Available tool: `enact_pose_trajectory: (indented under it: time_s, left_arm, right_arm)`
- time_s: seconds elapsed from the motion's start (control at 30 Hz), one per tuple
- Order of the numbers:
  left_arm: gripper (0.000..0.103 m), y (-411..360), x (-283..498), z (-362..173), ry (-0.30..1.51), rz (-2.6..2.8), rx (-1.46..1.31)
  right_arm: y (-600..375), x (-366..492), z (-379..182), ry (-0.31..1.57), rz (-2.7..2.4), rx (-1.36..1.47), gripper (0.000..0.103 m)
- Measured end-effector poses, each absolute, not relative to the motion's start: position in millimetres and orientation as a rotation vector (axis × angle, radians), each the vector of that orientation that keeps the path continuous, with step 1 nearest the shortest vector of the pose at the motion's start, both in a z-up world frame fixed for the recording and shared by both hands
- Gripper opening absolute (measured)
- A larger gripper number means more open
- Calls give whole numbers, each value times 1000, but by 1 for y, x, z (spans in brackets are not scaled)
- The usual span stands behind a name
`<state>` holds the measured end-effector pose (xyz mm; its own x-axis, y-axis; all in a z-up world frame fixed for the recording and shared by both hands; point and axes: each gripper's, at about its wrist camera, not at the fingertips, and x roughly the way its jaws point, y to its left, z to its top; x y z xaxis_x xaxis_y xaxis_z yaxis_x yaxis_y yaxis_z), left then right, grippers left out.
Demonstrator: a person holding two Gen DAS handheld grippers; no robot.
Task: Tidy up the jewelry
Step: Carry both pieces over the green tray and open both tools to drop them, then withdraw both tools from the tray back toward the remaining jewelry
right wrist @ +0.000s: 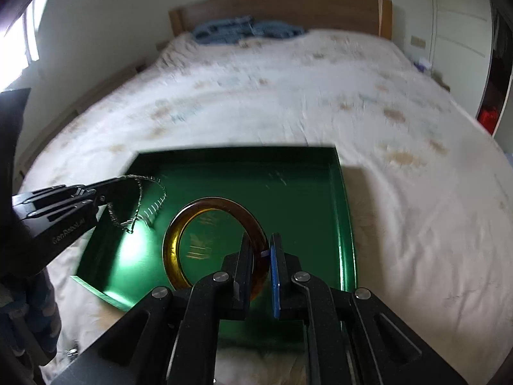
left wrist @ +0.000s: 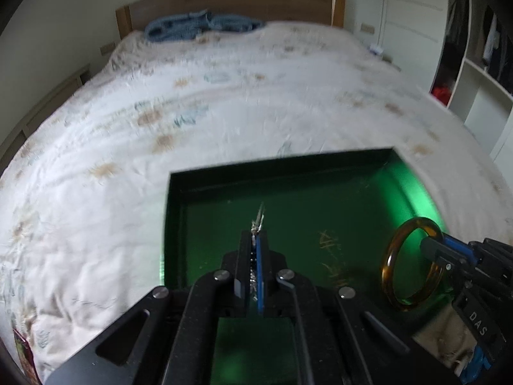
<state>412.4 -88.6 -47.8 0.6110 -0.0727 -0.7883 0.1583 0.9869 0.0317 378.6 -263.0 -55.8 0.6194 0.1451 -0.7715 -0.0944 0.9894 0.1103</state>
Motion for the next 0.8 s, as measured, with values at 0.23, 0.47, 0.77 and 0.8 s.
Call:
enact_pose_trajectory:
  time_s: [0.23, 0.47, 0.77, 0.8]
  left_arm:
    - [2, -91, 420, -87, 998, -102, 143]
    - [7, -87, 404, -72, 922, -81, 143]
    - [28, -56, 323, 4, 740, -149, 57]
    - [32, -53, 306, 14, 719, -162, 61]
  right_arm:
    - [-267, 395, -98, 997, 95, 51, 10]
    - [-269, 387, -87, 971, 99, 45, 39]
    - [-273, 304, -7, 755, 111, 96, 62]
    - [-272, 296, 0, 745, 113, 92, 62]
